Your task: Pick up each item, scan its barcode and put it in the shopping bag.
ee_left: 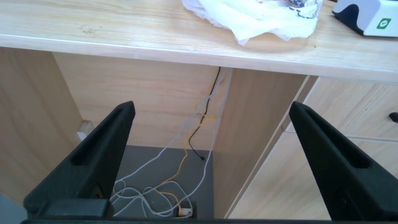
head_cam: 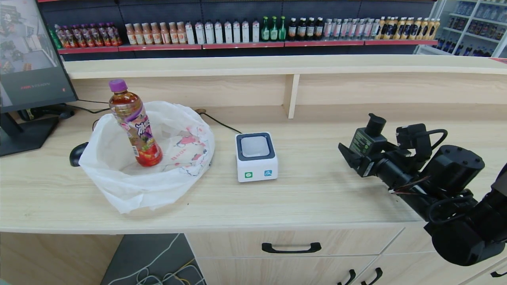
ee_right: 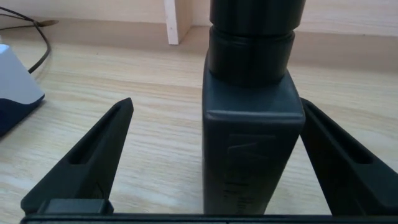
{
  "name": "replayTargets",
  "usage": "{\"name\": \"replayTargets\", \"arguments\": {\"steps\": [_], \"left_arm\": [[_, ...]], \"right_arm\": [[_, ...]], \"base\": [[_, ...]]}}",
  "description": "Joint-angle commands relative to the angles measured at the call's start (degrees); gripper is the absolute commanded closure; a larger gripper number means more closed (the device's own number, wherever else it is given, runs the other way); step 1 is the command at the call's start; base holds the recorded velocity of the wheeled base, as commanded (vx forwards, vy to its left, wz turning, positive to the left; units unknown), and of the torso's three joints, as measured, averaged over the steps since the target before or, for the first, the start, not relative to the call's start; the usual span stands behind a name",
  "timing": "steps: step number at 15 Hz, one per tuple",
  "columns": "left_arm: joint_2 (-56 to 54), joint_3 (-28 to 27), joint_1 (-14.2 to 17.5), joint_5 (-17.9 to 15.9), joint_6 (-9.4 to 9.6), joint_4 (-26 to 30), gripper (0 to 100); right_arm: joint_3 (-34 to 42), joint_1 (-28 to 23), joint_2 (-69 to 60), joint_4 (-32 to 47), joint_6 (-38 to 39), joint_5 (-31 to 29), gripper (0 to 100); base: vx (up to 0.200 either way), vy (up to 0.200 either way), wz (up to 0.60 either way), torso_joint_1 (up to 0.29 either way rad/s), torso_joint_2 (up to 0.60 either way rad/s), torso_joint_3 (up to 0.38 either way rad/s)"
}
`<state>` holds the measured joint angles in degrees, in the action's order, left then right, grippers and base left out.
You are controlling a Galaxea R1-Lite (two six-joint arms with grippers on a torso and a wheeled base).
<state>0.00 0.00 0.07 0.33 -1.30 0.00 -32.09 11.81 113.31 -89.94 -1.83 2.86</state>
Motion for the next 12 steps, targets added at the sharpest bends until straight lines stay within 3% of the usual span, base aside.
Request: {"name": "replayTargets", "arguments": {"steps": [1, 12], "left_arm": [[0.0, 0.0, 0.0, 0.0, -0.01, 0.0, 0], [0.0, 0.0, 0.0, 0.0, -0.10, 0.0, 0]], "right_arm": [[-0.3, 0.0, 0.2, -0.1, 0.0, 0.0, 100], [-1.1, -0.1, 1.8, -0.1, 0.0, 0.0, 100]], "base": [[0.000, 0.000, 0.00, 0.000, 0.00, 0.000], [0.000, 0.000, 0.00, 0.000, 0.00, 0.000]]}}
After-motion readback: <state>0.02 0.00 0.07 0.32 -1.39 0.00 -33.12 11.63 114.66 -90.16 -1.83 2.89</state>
